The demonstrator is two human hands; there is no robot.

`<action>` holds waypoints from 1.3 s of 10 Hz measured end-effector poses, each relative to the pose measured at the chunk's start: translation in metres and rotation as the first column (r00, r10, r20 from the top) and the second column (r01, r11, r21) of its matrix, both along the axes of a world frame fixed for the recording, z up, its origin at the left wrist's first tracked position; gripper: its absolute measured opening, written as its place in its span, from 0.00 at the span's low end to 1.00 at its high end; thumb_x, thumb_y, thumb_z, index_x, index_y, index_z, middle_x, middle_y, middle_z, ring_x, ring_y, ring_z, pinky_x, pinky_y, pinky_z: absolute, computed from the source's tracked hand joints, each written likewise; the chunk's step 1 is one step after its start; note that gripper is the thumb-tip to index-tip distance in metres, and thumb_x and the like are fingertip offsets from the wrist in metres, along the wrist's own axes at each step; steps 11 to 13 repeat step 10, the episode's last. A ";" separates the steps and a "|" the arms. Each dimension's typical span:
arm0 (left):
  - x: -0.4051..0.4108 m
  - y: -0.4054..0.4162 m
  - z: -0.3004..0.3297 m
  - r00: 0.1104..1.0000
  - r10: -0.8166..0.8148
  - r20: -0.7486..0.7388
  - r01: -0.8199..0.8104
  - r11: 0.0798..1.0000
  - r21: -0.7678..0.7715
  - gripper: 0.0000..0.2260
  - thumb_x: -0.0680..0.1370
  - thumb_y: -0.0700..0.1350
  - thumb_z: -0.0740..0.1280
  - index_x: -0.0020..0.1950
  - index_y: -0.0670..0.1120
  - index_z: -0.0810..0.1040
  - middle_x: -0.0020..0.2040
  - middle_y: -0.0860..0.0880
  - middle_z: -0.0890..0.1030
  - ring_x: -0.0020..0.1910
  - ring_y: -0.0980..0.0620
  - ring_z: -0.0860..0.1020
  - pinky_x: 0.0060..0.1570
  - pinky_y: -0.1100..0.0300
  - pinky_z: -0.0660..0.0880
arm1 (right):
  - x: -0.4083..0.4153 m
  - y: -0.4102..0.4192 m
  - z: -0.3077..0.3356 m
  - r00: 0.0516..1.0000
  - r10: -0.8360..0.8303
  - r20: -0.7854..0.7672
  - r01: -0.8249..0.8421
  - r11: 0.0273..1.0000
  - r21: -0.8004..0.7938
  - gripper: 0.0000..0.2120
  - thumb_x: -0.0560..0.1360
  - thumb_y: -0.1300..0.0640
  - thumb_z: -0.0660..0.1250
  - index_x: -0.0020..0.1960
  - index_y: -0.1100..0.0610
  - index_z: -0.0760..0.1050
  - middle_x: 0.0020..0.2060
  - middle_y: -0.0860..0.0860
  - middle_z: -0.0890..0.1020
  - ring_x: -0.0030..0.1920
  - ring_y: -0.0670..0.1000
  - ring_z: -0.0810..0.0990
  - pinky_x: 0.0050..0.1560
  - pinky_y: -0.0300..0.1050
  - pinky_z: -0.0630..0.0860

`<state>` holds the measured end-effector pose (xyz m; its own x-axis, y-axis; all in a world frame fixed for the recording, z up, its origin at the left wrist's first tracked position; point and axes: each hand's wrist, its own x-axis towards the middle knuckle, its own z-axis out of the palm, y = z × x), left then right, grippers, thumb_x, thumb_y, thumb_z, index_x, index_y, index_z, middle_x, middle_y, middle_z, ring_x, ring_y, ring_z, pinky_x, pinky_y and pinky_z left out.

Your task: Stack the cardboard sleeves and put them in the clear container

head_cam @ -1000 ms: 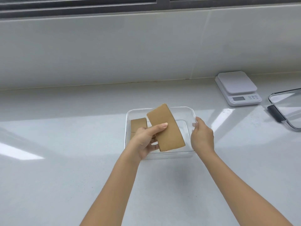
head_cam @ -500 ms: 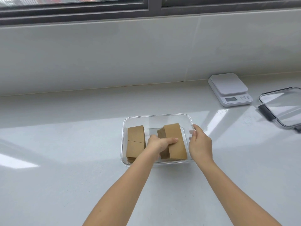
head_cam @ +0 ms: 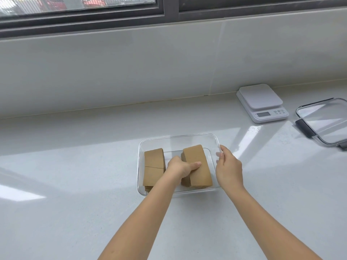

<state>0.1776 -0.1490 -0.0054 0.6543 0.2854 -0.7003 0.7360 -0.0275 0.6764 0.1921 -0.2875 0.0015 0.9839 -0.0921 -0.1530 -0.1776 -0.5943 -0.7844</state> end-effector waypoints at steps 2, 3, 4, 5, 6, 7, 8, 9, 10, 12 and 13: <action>0.007 -0.016 0.000 0.995 -0.102 0.007 0.102 0.993 -0.052 0.26 0.65 0.52 0.76 0.58 0.42 0.75 0.55 0.44 0.81 0.53 0.45 0.80 0.54 0.49 0.78 | 0.001 -0.002 -0.001 1.000 0.000 0.007 0.000 1.000 -0.008 0.18 0.80 0.59 0.52 0.67 0.56 0.70 0.56 0.58 0.82 0.55 0.61 0.79 0.56 0.52 0.75; 0.011 -0.032 0.001 0.978 -0.206 0.041 0.206 0.978 0.022 0.25 0.70 0.54 0.71 0.61 0.43 0.74 0.58 0.43 0.80 0.53 0.43 0.80 0.51 0.52 0.79 | 0.001 -0.003 0.002 1.000 -0.006 0.020 0.007 1.000 -0.013 0.18 0.80 0.60 0.53 0.67 0.56 0.71 0.56 0.60 0.82 0.56 0.61 0.78 0.54 0.50 0.72; 0.016 -0.042 0.004 0.962 -0.272 -0.024 0.273 0.952 0.140 0.24 0.75 0.55 0.65 0.66 0.43 0.68 0.63 0.43 0.73 0.54 0.40 0.79 0.47 0.55 0.76 | 0.001 -0.003 0.004 1.000 -0.010 0.019 0.010 1.000 0.009 0.18 0.80 0.60 0.53 0.67 0.56 0.71 0.55 0.60 0.82 0.55 0.61 0.77 0.53 0.50 0.72; 0.018 -0.044 0.002 0.962 -0.267 -0.048 0.271 0.952 0.140 0.26 0.76 0.55 0.63 0.68 0.42 0.64 0.66 0.42 0.68 0.57 0.38 0.76 0.57 0.46 0.75 | 0.002 -0.003 0.003 1.000 -0.019 0.016 0.019 1.000 0.018 0.18 0.80 0.59 0.53 0.67 0.55 0.72 0.55 0.59 0.82 0.55 0.61 0.77 0.52 0.49 0.71; 0.020 -0.047 0.005 0.962 -0.263 -0.080 0.271 0.955 0.118 0.27 0.77 0.54 0.62 0.70 0.41 0.62 0.67 0.42 0.66 0.60 0.38 0.74 0.58 0.44 0.75 | 0.000 -0.002 0.004 1.000 -0.022 0.004 0.022 0.999 0.028 0.18 0.80 0.58 0.53 0.67 0.55 0.72 0.56 0.57 0.82 0.56 0.60 0.77 0.54 0.48 0.70; 0.021 -0.047 0.009 0.961 -0.262 -0.093 0.269 0.960 0.075 0.27 0.76 0.55 0.62 0.70 0.42 0.62 0.67 0.42 0.66 0.61 0.39 0.74 0.57 0.45 0.76 | 0.000 -0.002 0.002 1.000 -0.012 0.016 0.011 0.999 0.032 0.18 0.80 0.57 0.52 0.66 0.55 0.72 0.54 0.57 0.82 0.56 0.60 0.78 0.53 0.49 0.71; 0.022 -0.043 0.012 0.951 -0.289 -0.113 0.291 0.957 -0.004 0.27 0.69 0.53 0.61 0.66 0.45 0.69 0.64 0.41 0.72 0.58 0.39 0.77 0.54 0.46 0.78 | -0.001 -0.003 0.002 1.000 0.017 0.016 -0.017 0.999 0.031 0.15 0.80 0.55 0.51 0.58 0.53 0.76 0.43 0.55 0.82 0.48 0.60 0.77 0.45 0.47 0.69; 0.020 -0.037 0.028 0.938 -0.326 -0.119 0.328 0.945 -0.008 0.23 0.76 0.49 0.55 0.69 0.41 0.67 0.67 0.42 0.71 0.66 0.38 0.71 0.54 0.50 0.74 | -0.003 -0.006 0.004 0.997 0.078 0.007 -0.078 0.995 0.059 0.12 0.81 0.52 0.50 0.45 0.49 0.71 0.35 0.47 0.76 0.44 0.57 0.74 0.41 0.48 0.68; 0.019 -0.024 0.046 0.947 -0.302 -0.111 0.313 0.945 0.093 0.28 0.79 0.57 0.49 0.76 0.44 0.57 0.76 0.44 0.59 0.72 0.37 0.64 0.61 0.43 0.71 | 0.007 -0.011 0.021 0.989 0.088 -0.123 -0.090 0.996 -0.010 0.22 0.81 0.49 0.50 0.71 0.58 0.63 0.64 0.58 0.75 0.66 0.60 0.71 0.62 0.51 0.67; 0.019 -0.024 0.046 0.947 -0.302 -0.111 0.313 0.945 0.093 0.28 0.79 0.57 0.49 0.76 0.44 0.57 0.76 0.44 0.59 0.72 0.37 0.64 0.61 0.43 0.71 | 0.007 -0.011 0.021 0.989 0.088 -0.123 -0.090 0.996 -0.010 0.22 0.81 0.49 0.50 0.71 0.58 0.63 0.64 0.58 0.75 0.66 0.60 0.71 0.62 0.51 0.67; 0.019 -0.024 0.046 0.947 -0.302 -0.111 0.313 0.945 0.093 0.28 0.79 0.57 0.49 0.76 0.44 0.57 0.76 0.44 0.59 0.72 0.37 0.64 0.61 0.43 0.71 | 0.007 -0.011 0.021 0.989 0.088 -0.123 -0.090 0.996 -0.010 0.22 0.81 0.49 0.50 0.71 0.58 0.63 0.64 0.58 0.75 0.66 0.60 0.71 0.62 0.51 0.67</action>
